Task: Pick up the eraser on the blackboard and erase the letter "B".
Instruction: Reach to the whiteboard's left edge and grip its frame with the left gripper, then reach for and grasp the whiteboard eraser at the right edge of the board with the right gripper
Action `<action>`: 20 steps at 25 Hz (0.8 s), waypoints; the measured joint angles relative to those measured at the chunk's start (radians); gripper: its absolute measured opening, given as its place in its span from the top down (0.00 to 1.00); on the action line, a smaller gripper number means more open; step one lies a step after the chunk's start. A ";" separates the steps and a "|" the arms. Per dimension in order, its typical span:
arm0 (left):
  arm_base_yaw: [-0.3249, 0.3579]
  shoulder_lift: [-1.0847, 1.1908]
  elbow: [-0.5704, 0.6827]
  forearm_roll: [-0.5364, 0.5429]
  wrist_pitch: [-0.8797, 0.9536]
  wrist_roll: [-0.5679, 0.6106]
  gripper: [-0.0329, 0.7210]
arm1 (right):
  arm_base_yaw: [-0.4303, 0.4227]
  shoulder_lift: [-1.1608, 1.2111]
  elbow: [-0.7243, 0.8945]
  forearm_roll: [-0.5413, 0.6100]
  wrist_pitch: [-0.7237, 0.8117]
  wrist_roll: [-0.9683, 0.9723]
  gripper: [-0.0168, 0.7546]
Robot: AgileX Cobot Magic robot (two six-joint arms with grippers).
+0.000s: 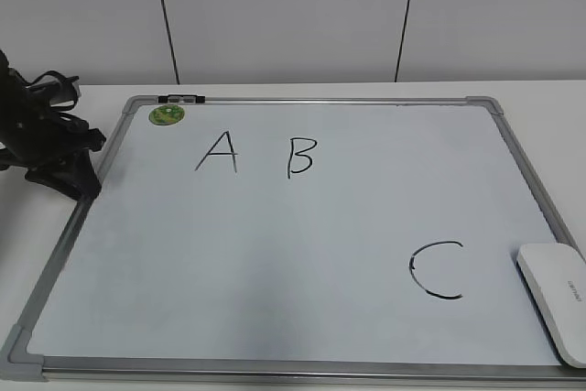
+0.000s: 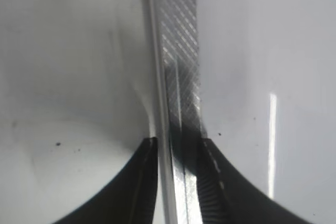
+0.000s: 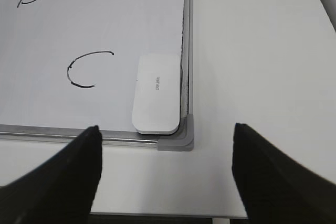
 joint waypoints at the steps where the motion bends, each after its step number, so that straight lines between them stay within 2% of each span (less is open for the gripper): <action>1: 0.000 0.000 -0.001 -0.002 0.002 0.002 0.76 | 0.000 0.000 0.000 0.000 0.000 0.000 0.24; 8: 0.002 0.000 -0.005 -0.015 0.013 0.002 0.91 | 0.000 0.000 0.000 0.000 0.000 0.000 0.24; 20: 0.006 0.009 -0.010 -0.022 0.028 0.000 0.91 | 0.000 0.000 0.000 0.000 0.000 0.000 0.24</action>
